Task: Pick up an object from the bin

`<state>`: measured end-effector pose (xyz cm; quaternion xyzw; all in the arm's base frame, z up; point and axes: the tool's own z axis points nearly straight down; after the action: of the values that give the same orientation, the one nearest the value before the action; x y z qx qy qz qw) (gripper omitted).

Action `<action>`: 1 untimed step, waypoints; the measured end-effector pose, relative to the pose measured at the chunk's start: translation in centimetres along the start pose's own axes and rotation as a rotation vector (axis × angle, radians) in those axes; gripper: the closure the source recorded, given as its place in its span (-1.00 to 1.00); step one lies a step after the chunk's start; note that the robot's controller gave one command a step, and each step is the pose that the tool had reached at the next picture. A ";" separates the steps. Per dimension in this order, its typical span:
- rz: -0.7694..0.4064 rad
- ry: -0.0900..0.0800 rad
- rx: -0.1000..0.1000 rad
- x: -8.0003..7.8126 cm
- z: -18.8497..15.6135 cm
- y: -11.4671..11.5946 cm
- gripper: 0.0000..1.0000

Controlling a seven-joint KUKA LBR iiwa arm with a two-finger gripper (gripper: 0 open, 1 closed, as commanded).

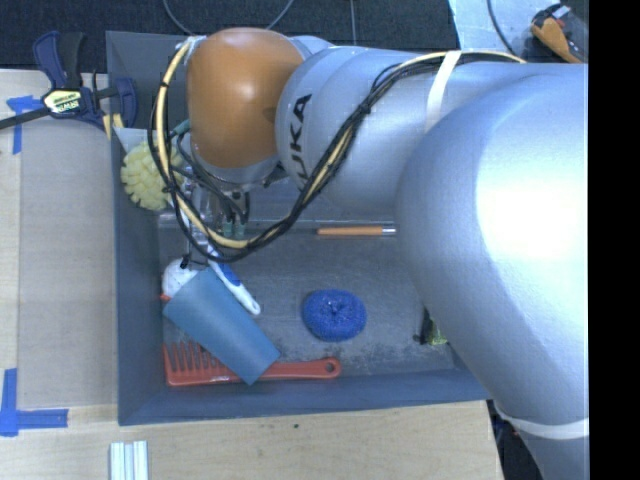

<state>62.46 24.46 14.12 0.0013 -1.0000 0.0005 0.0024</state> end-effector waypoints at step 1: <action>0.004 -0.007 -0.001 -0.2 -0.4 -0.1 -1.00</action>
Offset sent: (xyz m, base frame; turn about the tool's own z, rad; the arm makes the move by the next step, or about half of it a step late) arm -0.0082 -0.0198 -0.0712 0.2407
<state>62.67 24.35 14.56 -0.0006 -1.0000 -0.0003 -0.0010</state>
